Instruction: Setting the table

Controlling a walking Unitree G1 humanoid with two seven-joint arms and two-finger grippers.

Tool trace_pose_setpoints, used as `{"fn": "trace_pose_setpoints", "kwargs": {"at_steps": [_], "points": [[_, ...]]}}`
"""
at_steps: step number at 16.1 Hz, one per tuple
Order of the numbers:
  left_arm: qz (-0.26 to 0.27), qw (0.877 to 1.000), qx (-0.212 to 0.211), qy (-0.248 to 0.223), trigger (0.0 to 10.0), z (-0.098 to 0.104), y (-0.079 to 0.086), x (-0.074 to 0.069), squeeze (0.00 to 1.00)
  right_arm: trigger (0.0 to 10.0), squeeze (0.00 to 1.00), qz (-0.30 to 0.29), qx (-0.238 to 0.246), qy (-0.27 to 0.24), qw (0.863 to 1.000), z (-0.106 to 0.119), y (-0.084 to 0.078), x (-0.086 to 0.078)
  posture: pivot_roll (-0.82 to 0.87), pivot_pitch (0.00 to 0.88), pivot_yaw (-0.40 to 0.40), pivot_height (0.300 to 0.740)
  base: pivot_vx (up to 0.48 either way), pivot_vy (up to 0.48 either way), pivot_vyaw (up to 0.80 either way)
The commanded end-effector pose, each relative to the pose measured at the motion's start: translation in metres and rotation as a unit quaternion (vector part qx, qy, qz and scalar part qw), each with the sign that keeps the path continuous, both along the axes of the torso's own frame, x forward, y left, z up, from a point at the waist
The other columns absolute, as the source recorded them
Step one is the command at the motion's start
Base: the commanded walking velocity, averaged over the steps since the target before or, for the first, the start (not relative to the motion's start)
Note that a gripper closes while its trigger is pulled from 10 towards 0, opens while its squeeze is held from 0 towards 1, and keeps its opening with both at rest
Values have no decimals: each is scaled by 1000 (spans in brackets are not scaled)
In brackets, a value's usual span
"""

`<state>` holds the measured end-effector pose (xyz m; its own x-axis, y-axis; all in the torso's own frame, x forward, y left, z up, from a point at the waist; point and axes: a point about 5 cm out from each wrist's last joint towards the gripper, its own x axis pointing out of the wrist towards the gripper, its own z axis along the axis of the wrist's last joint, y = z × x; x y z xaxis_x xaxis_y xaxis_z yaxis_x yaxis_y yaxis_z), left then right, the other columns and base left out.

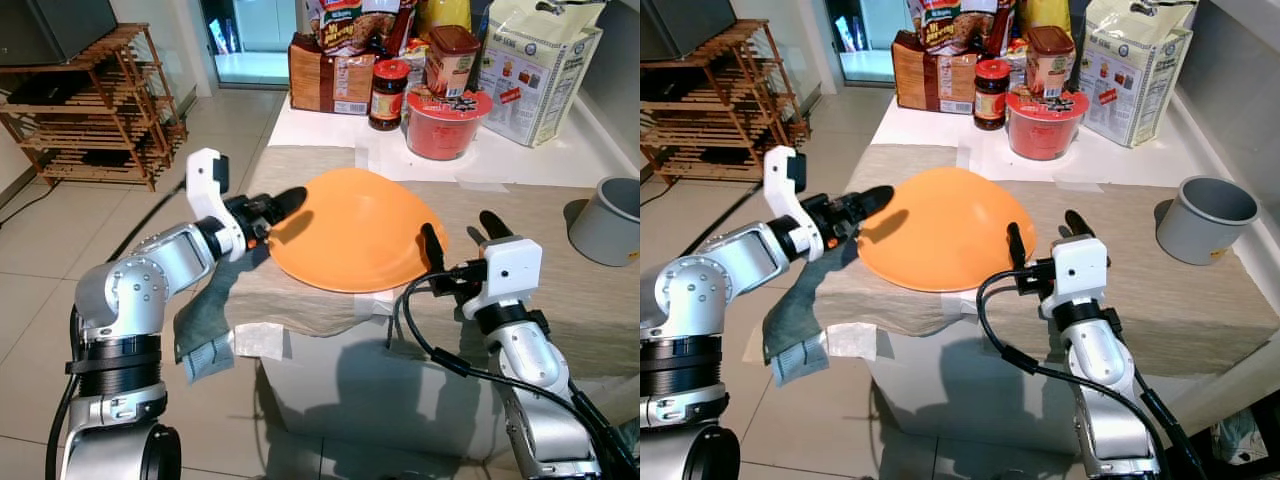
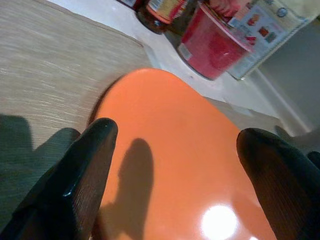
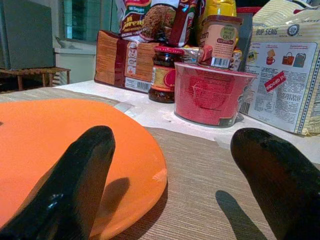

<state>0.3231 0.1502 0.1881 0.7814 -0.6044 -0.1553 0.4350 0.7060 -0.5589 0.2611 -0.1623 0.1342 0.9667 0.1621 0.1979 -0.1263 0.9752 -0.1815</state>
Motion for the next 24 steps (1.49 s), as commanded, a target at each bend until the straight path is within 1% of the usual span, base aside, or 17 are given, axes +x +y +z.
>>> {"fn": "trace_pose_setpoints", "kwargs": {"at_steps": [1, 4, 7, 9, 11, 12, 13, 17, 19, 24], "points": [[-18, 1000, -10, -6, 10000, 8, 2, -1, 0, 10000, 0, 4, -4, -1, 1000, 0, 1, -1, -130, 0, 64, 736, 0, 0, 0], [-42, 999, 22, 20, 10000, 0, 5, -4, 0, 10000, 0, 5, -3, 0, 1000, 0, 2, -1, -129, 0, 67, 736, 0, 0, 0], [-52, 996, 60, 28, 10000, -5, 14, -2, 0, 10000, 0, 5, -3, 1, 1000, 0, 2, -3, -132, 0, 70, 736, 0, 0, 0], [-53, 996, 68, 26, 10000, -4, 14, -1, 0, 10000, 0, 4, -3, 1, 1000, 0, 2, -3, -133, 0, 70, 736, 0, 0, 0], [-71, 993, 79, 43, 10000, -12, 14, -3, 0, 10000, 0, 2, -4, 2, 1000, 0, 1, -4, -135, 0, 70, 736, 0, 0, 0], [-75, 993, 73, 47, 10000, -12, 12, -3, 0, 10000, 0, 2, -4, 1, 1000, 1, 1, -4, -135, 0, 70, 736, 0, 0, 0], [-83, 994, 57, 51, 10000, -12, 8, -4, 0, 10000, 0, 2, -4, 1, 1000, 1, 1, -4, -135, 0, 70, 736, 0, 0, 0], [-91, 994, 43, 52, 10000, -11, 3, -5, 0, 10000, 0, 3, -5, 2, 1000, 2, 1, -4, -137, 0, 65, 736, 0, 0, 0], [-99, 994, 29, 46, 10000, -7, -2, -5, 0, 10000, 0, 4, -6, 2, 1000, 2, 1, -4, -135, 0, 63, 736, 0, 0, 0], [-102, 994, 0, 36, 10000, 1, -4, -5, 0, 10000, 0, 5, -7, 4, 1000, 2, 1, -4, -136, 0, 61, 736, 0, 0, 0]]}}
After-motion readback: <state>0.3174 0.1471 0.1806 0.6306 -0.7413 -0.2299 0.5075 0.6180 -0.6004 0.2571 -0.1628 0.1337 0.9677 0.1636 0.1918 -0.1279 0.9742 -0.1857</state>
